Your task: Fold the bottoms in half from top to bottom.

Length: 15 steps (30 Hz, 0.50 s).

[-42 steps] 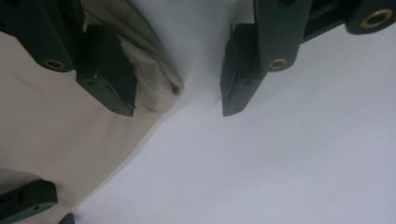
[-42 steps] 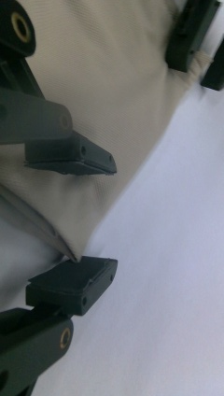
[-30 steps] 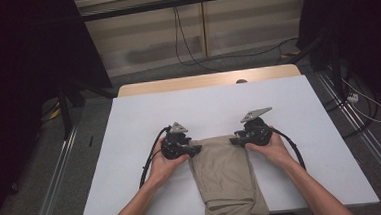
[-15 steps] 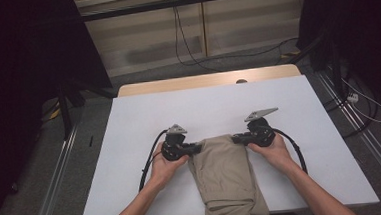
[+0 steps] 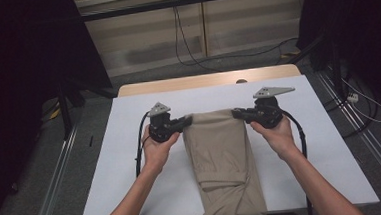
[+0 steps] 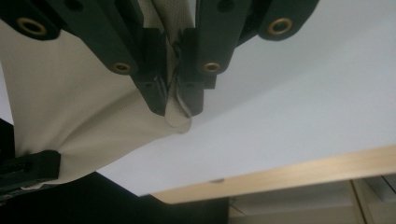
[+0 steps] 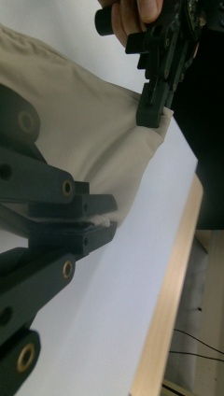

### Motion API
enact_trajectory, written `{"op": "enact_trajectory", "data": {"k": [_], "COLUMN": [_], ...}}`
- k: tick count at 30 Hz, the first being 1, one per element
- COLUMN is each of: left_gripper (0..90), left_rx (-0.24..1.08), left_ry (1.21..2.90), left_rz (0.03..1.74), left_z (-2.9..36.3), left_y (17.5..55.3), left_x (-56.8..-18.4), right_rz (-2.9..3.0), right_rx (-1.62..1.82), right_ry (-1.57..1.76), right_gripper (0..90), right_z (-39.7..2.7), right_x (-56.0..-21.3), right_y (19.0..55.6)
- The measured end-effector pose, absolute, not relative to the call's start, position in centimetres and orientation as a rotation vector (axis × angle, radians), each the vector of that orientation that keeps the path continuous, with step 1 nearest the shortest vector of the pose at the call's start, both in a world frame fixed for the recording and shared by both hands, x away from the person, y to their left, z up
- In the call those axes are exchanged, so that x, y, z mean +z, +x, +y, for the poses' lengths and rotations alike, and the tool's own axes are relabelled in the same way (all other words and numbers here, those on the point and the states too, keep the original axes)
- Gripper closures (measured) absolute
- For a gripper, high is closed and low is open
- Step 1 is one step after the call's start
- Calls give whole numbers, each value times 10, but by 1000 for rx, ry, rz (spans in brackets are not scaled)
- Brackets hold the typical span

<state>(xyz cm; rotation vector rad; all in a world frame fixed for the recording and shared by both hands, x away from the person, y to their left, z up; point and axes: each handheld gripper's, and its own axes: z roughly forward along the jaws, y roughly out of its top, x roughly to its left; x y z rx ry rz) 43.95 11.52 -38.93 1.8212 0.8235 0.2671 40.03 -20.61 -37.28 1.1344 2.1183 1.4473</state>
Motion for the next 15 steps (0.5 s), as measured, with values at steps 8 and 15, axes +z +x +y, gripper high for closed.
{"op": "enact_trajectory", "data": {"k": [8, 15], "left_gripper": [838, 838], "left_rx": [351, 410], "left_ry": [1760, 1722], "left_rz": [870, 870], "left_z": [138, 140], "left_y": [458, 478], "left_x": [-356, -326], "right_rz": [2056, 1991], "right_rx": [1491, 1508], "right_ry": [1111, 1118], "right_gripper": [862, 862], "right_z": [-183, -176], "right_x": [-341, -311], "right_y": [424, 448]}}
